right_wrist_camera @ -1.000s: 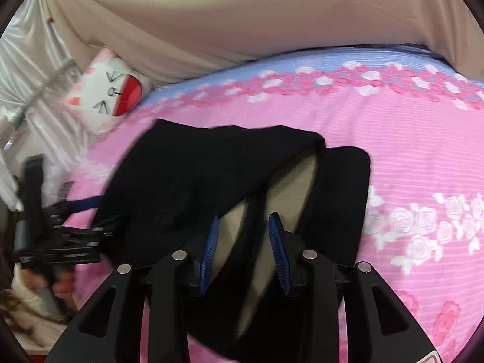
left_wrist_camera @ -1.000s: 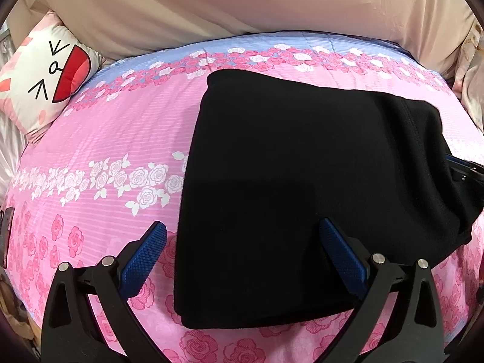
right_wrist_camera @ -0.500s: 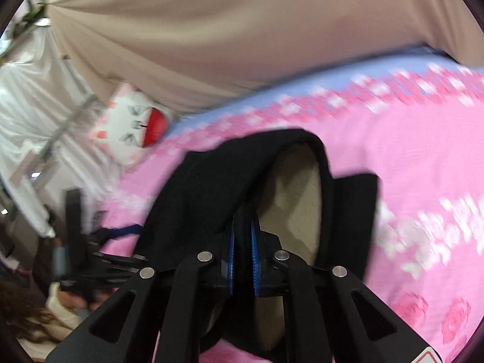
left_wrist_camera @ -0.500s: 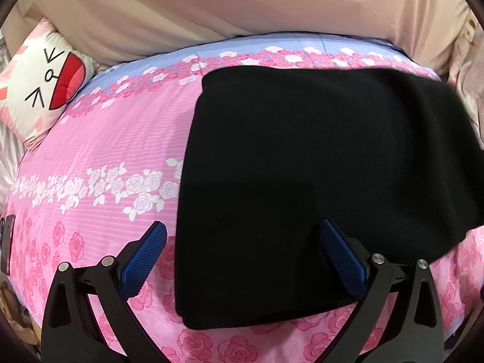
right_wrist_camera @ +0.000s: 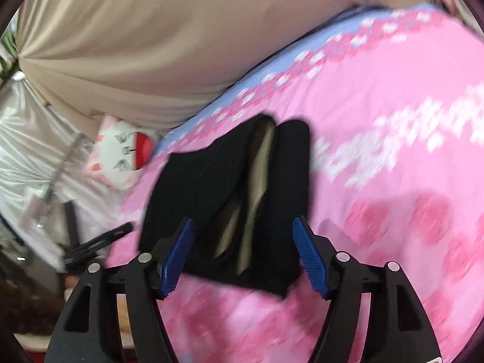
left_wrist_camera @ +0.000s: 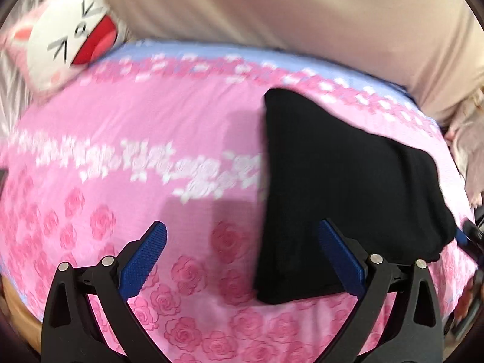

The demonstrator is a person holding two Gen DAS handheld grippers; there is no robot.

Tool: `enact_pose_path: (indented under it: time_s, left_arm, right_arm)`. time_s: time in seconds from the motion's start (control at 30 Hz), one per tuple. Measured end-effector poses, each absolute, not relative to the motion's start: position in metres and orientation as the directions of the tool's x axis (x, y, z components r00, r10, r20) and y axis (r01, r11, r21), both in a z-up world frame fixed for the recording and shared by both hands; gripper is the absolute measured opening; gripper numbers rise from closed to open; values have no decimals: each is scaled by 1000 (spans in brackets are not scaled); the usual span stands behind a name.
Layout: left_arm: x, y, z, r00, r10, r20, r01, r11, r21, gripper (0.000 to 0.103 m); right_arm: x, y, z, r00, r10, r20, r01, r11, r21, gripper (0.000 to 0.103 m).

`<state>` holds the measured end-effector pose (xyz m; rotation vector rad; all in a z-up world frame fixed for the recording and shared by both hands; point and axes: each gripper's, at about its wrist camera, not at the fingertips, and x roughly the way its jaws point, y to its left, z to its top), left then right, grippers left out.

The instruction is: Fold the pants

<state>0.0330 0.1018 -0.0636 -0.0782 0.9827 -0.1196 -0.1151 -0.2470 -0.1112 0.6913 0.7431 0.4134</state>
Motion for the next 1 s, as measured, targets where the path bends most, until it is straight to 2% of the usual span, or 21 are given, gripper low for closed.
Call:
enact_pose_path:
  time_s: [0.07, 0.17, 0.23, 0.27, 0.37, 0.43, 0.5, 0.57, 0.6, 0.67, 0.73, 0.83, 0.9, 1.0]
  left_arm:
    - [37, 103, -77, 508, -158, -847, 50, 987, -154, 98]
    - [34, 94, -80, 503, -201, -841, 80, 979, -186, 98]
    - [34, 81, -82, 499, -176, -849, 109, 984, -140, 98]
    - [33, 75, -83, 503, -152, -851, 118, 987, -107, 98]
    - [32, 62, -84, 515, -117, -849, 144, 988, -48, 98]
    - [33, 60, -82, 517, -142, -844, 164, 984, -66, 98]
    - [32, 59, -79, 517, -173, -838, 176, 980, -94, 98]
    - [32, 56, -80, 518, -175, -837, 183, 979, -92, 98]
    - [33, 54, -82, 515, -171, -840, 185, 979, -86, 98]
    - [34, 52, -87, 500, -171, -849, 188, 978, -87, 98]
    - [35, 52, -89, 494, -165, -853, 182, 980, -84, 98]
    - [34, 53, -88, 498, -164, -852, 180, 980, -83, 98]
    - [35, 54, -88, 497, -166, -852, 180, 980, -87, 98]
    - [33, 58, -88, 488, -195, -851, 177, 977, -122, 98]
  right_arm:
    - [-108, -232, -118, 652, 587, -481, -113, 702, 703, 72]
    - [-95, -211, -127, 644, 568, -512, -124, 738, 664, 71]
    - [-83, -196, -126, 634, 536, -557, -119, 779, 615, 33]
    - [-82, -193, -121, 633, 548, -547, -138, 775, 617, 21]
    - [-92, -193, -90, 692, 514, -508, -176, 802, 571, 17]
    - [-103, -197, -68, 724, 501, -474, -198, 809, 553, 17]
    - [-105, -201, -68, 737, 449, -506, -161, 843, 514, 17]
    - [-95, -209, -98, 707, 382, -596, -69, 875, 479, 17]
    - [-89, -209, -118, 674, 365, -643, -31, 883, 469, 18]
    - [-93, -217, -130, 702, 404, -586, -29, 839, 544, 19]
    - [-94, -220, -124, 703, 418, -576, -22, 822, 569, 21]
    - [-97, -217, -114, 700, 417, -579, -29, 828, 561, 37]
    - [-100, -220, -111, 704, 428, -566, -29, 814, 580, 59]
    - [-106, -219, -108, 716, 383, -584, 2, 835, 550, 74]
